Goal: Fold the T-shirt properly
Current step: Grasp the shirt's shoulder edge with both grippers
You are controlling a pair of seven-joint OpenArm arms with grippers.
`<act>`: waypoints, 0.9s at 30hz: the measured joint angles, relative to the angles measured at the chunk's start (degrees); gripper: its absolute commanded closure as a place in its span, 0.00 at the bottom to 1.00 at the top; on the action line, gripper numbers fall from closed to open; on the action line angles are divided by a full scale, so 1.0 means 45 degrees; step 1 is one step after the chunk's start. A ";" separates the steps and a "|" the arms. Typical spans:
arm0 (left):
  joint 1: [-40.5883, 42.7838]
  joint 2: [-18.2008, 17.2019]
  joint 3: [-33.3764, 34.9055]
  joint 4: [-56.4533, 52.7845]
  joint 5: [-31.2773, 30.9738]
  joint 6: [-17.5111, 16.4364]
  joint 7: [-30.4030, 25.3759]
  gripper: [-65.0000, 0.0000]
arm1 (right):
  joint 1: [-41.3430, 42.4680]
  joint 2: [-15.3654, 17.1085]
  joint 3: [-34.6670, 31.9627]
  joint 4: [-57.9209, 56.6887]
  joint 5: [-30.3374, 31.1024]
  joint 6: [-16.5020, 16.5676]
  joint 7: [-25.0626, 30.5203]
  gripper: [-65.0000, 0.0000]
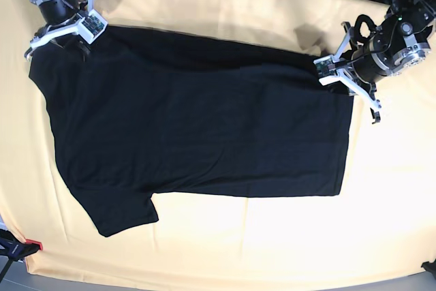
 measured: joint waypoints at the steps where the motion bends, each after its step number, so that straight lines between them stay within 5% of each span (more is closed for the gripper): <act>1: -0.0005 0.0214 0.0000 -0.0073 0.0126 0.0049 -0.0078 1.00 | 0.0243 0.0005 0.0000 0.0000 0.0340 0.0209 0.0078 1.00; 11: -0.0053 0.1860 0.0000 -0.1982 0.1010 0.0636 -0.0767 1.00 | 0.3050 -0.0029 -0.0015 -0.2531 0.2671 0.1783 0.0520 1.00; 21: -0.0112 0.2511 0.0000 -0.2565 0.1321 0.1360 -0.0792 1.00 | 0.4634 -0.0044 -0.0049 -0.4226 0.3609 0.1098 0.0515 1.00; 22: -0.0112 0.2526 0.0000 -0.2565 0.1467 0.1360 -0.0826 0.93 | 0.4682 -0.0063 -0.0053 -0.4226 0.3823 0.1098 0.0510 0.95; 25: -0.0112 0.2516 0.0000 -0.2565 0.2137 0.1394 -0.0724 0.47 | 0.4901 -0.0058 -0.0058 -0.4226 0.3934 0.1073 0.0500 0.51; 27: -0.0117 0.2492 0.0000 -0.2565 0.1962 0.1409 -0.0471 0.31 | 0.4988 -0.0058 -0.0063 -0.4221 0.3934 0.1059 0.0155 0.33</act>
